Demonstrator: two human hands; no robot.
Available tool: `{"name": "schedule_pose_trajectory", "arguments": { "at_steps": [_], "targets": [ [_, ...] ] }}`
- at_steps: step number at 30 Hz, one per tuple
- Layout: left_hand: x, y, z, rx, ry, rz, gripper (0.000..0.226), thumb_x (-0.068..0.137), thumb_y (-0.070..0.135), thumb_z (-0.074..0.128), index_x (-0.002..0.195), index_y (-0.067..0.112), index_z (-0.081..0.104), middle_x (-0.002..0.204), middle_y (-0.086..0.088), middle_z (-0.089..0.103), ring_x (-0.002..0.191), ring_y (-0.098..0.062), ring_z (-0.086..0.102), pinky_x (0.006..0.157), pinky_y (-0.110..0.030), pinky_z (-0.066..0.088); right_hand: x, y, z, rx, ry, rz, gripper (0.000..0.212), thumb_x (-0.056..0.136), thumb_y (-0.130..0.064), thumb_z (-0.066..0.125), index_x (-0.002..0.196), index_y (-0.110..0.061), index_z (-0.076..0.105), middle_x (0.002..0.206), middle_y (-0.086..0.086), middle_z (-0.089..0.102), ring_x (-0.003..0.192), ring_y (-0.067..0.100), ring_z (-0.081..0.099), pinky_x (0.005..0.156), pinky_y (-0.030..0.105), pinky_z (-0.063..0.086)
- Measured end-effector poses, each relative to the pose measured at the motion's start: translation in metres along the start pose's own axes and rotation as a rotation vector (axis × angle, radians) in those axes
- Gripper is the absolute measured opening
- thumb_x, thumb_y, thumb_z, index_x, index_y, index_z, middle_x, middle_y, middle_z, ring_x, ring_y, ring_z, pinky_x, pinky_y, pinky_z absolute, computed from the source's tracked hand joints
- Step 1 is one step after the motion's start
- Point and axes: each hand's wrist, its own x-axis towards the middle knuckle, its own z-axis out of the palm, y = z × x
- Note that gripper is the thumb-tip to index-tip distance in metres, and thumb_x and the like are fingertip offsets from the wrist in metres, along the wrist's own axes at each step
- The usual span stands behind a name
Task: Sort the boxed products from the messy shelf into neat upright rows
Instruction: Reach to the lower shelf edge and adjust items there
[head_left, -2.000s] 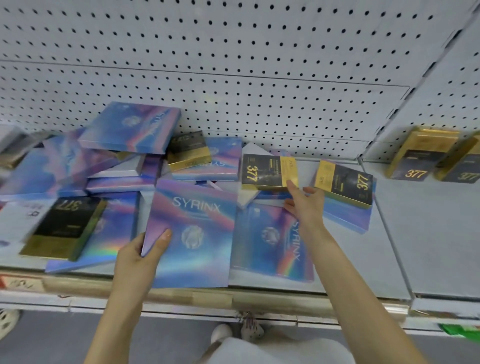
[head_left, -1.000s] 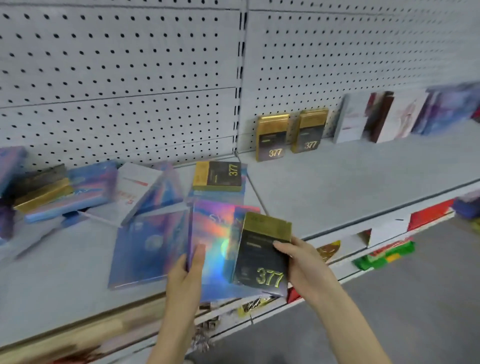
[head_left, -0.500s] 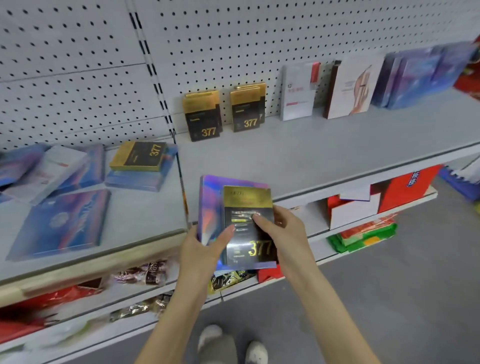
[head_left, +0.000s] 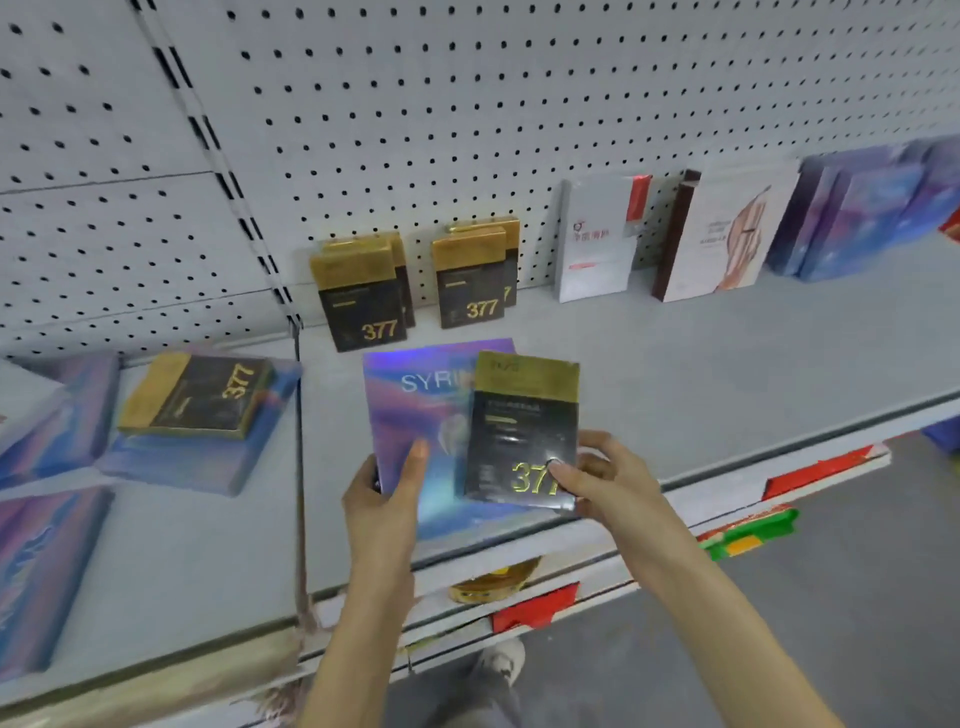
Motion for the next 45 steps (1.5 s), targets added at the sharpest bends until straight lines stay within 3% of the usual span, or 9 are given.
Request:
{"name": "schedule_pose_trajectory", "arguments": {
  "at_steps": [6, 12, 17, 24, 32, 35, 38, 41, 45],
  "targets": [
    [0.066, 0.0, 0.012, 0.034, 0.17, 0.094, 0.009, 0.085, 0.023, 0.071, 0.08, 0.02, 0.065, 0.073, 0.003, 0.061, 0.066, -0.011, 0.051, 0.061, -0.029, 0.04, 0.127, -0.039, 0.005, -0.038, 0.039, -0.124, 0.025, 0.09, -0.004, 0.063, 0.111, -0.01, 0.05, 0.102, 0.013, 0.066, 0.09, 0.024, 0.064, 0.081, 0.039, 0.053],
    [0.086, 0.0, 0.002, 0.031, 0.27, 0.091, 0.01, 0.087, 0.021, 0.069, 0.079, 0.022, 0.064, 0.072, 0.007, 0.062, 0.055, 0.005, 0.054, 0.05, -0.009, 0.043, 0.205, -0.052, 0.013, -0.166, -0.012, -0.228, 0.029, 0.092, 0.006, 0.055, 0.11, -0.012, 0.041, 0.111, 0.012, 0.062, 0.089, 0.018, 0.062, 0.074, 0.029, 0.051],
    [0.087, 0.0, -0.006, 0.003, 0.308, 0.056, 0.003, 0.087, 0.023, 0.07, 0.086, 0.021, 0.067, 0.078, 0.007, 0.068, 0.067, -0.007, 0.062, 0.055, -0.014, 0.049, 0.233, -0.048, 0.013, -0.331, 0.054, -0.309, 0.028, 0.09, -0.004, 0.064, 0.11, -0.015, 0.049, 0.101, -0.001, 0.063, 0.092, 0.015, 0.062, 0.085, 0.034, 0.053],
    [0.08, -0.003, 0.012, 0.006, 0.27, 0.058, 0.002, 0.087, 0.023, 0.069, 0.086, 0.021, 0.069, 0.08, 0.003, 0.071, 0.072, -0.015, 0.064, 0.06, -0.023, 0.051, 0.255, -0.049, 0.009, -0.43, 0.082, -0.336, 0.023, 0.091, -0.022, 0.066, 0.109, -0.022, 0.052, 0.093, -0.018, 0.056, 0.083, -0.005, 0.055, 0.062, -0.003, 0.04],
    [0.072, -0.008, 0.031, 0.008, 0.256, 0.048, 0.008, 0.085, 0.032, 0.07, 0.088, 0.025, 0.07, 0.082, 0.008, 0.073, 0.069, -0.009, 0.068, 0.058, -0.024, 0.055, 0.265, -0.053, 0.004, -0.483, 0.006, -0.322, 0.024, 0.091, -0.027, 0.066, 0.107, -0.018, 0.05, 0.088, -0.014, 0.055, 0.077, -0.006, 0.052, 0.058, 0.0, 0.04],
    [0.066, -0.009, 0.045, 0.016, 0.244, 0.073, 0.005, 0.086, 0.03, 0.069, 0.087, 0.025, 0.071, 0.082, 0.008, 0.073, 0.067, -0.007, 0.067, 0.056, -0.021, 0.055, 0.257, -0.054, -0.017, -0.346, 0.034, -0.246, 0.028, 0.093, -0.031, 0.063, 0.115, -0.015, 0.054, 0.092, -0.011, 0.057, 0.084, 0.001, 0.057, 0.073, 0.01, 0.046],
    [0.056, -0.012, 0.076, 0.034, 0.215, 0.085, 0.009, 0.087, 0.029, 0.068, 0.089, 0.021, 0.069, 0.087, 0.001, 0.071, 0.075, -0.017, 0.065, 0.066, -0.03, 0.053, 0.237, -0.053, -0.063, -0.109, -0.003, -0.142, 0.022, 0.094, -0.031, 0.061, 0.109, -0.016, 0.057, 0.104, 0.002, 0.062, 0.1, 0.022, 0.065, 0.092, 0.033, 0.053],
    [0.038, -0.019, 0.127, 0.026, 0.159, 0.112, 0.008, 0.087, 0.025, 0.068, 0.085, 0.018, 0.068, 0.08, 0.003, 0.069, 0.075, -0.019, 0.059, 0.061, -0.025, 0.05, 0.201, -0.051, -0.127, 0.068, -0.133, -0.08, 0.022, 0.095, -0.027, 0.059, 0.109, -0.01, 0.061, 0.102, 0.008, 0.068, 0.098, 0.022, 0.069, 0.088, 0.031, 0.055],
    [-0.013, -0.038, 0.229, 0.012, 0.046, 0.13, 0.007, 0.087, 0.027, 0.068, 0.081, 0.024, 0.069, 0.07, 0.01, 0.071, 0.066, -0.007, 0.062, 0.055, -0.019, 0.049, 0.15, -0.043, -0.221, 0.001, -0.243, -0.059, 0.02, 0.096, -0.025, 0.058, 0.112, -0.014, 0.062, 0.097, 0.001, 0.071, 0.088, 0.015, 0.069, 0.084, 0.029, 0.056]
  ]
}}
